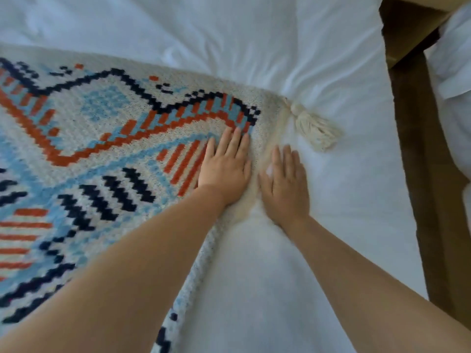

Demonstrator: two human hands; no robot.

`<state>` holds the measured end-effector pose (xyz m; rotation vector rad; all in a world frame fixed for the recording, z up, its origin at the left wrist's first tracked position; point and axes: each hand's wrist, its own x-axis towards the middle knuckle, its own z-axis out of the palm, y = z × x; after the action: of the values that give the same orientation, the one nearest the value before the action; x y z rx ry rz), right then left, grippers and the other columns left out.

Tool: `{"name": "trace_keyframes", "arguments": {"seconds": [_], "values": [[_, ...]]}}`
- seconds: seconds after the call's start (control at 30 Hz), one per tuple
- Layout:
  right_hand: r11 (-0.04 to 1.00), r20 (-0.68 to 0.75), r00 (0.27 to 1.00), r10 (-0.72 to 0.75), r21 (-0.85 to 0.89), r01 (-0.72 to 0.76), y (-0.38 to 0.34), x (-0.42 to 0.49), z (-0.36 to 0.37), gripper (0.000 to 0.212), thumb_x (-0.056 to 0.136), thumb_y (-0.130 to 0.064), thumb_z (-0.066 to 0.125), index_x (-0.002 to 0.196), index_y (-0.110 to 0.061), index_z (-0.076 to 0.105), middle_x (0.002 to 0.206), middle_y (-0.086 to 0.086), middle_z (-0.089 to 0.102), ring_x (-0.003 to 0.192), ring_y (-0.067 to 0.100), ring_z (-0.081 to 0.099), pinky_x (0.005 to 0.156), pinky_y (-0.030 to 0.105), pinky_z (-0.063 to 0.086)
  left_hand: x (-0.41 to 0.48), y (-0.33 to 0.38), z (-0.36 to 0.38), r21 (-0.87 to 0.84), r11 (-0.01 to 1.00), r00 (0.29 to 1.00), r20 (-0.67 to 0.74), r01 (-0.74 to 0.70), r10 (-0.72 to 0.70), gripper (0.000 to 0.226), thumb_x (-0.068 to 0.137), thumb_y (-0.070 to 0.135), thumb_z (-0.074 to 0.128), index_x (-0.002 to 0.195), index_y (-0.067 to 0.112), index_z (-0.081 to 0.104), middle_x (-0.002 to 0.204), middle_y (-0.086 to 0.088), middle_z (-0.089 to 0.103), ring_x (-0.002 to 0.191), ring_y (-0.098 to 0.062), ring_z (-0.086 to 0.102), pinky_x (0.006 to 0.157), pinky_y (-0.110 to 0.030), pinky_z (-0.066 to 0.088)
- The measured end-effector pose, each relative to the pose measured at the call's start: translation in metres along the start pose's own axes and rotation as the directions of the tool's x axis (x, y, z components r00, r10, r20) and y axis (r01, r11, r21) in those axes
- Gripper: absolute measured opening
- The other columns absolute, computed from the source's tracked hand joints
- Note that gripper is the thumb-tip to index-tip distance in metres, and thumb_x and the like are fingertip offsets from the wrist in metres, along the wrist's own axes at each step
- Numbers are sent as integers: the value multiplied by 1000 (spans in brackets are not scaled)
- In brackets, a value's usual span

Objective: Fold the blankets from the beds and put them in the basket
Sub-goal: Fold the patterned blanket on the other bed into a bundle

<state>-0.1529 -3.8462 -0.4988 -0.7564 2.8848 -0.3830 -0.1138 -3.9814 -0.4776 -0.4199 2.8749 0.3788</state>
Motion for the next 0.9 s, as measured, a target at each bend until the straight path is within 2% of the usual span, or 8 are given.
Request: {"name": "trace_keyframes", "arguments": {"seconds": [0.1, 0.27, 0.37, 0.47, 0.6, 0.73, 0.83, 0.9], "values": [[995, 57, 998, 27, 98, -32, -18, -70, -1, 70, 90, -48, 21, 143, -4, 33, 149, 19, 33, 140, 35, 29, 113, 43, 21, -63, 10, 5, -105, 994, 998, 57, 43, -38, 56, 101, 36, 17, 151, 18, -1, 159, -1, -6, 146, -17, -10, 115, -34, -12], [963, 166, 979, 116, 223, -152, -66, -198, -4, 68, 90, -42, 25, 139, 2, 38, 144, 19, 41, 136, 34, 37, 113, 31, 17, -179, 12, 11, -207, 974, 986, 156, 90, -58, 59, 100, 34, 25, 151, 19, -1, 159, 1, -6, 146, -14, -10, 114, -28, -12], [938, 284, 950, 131, 276, -212, -94, -258, -10, 67, 90, -42, 26, 144, -2, 28, 152, 14, 30, 143, 27, 24, 114, 25, 8, -259, 5, 16, -147, 981, 972, 215, 129, -95, 59, 101, 32, 24, 150, 18, -5, 159, 0, -9, 146, -15, -12, 111, -28, -15], [926, 336, 931, 145, 286, -247, -115, -288, -15, 58, 93, -23, 47, 145, -7, 26, 149, 9, 35, 138, 24, 29, 111, 29, 21, -320, -5, 21, -119, 973, 957, 236, 199, -167, 59, 101, 33, 26, 151, 19, -3, 159, -1, -7, 146, -17, -10, 113, -29, -12], [861, 499, 843, 199, 321, -394, -151, -337, -15, 50, 94, -17, 44, 142, -10, 32, 143, 7, 40, 132, 23, 36, 108, 34, 34, -392, -14, 27, -117, 966, 939, 289, 229, -187, 66, 99, 41, 28, 150, 19, -7, 158, 1, -13, 146, -16, -13, 116, -33, -7], [698, 554, 750, 361, 372, -611, -182, -389, -15, 34, 92, -13, 40, 124, -11, 50, 127, 7, 56, 116, 25, 52, 97, 36, 43, -464, -19, 43, -86, 984, 932, 342, 158, -120, 84, 89, 48, 42, 150, 16, -7, 159, -3, -8, 146, -21, -10, 117, -37, -4], [437, 672, 629, 391, 467, -769, -196, -414, -11, 35, 90, -8, 37, 122, -17, 49, 120, 6, 60, 108, 26, 57, 94, 40, 48, -512, -25, 52, -65, 993, 921, 385, 98, -65, 93, 84, 41, 49, 149, 17, -12, 159, -4, -8, 146, -23, -9, 117, -38, -5], [244, 764, 549, 339, 492, -836, -201, -422, -10, 31, 89, -4, 36, 108, -18, 56, 102, 7, 64, 90, 22, 62, 77, 37, 55, -531, -29, 56, -94, 990, 955, 287, 107, -76, 85, 84, 28, 48, 150, 13, -2, 157, -8, 15, 145, -27, 14, 117, -37, 12]]}}
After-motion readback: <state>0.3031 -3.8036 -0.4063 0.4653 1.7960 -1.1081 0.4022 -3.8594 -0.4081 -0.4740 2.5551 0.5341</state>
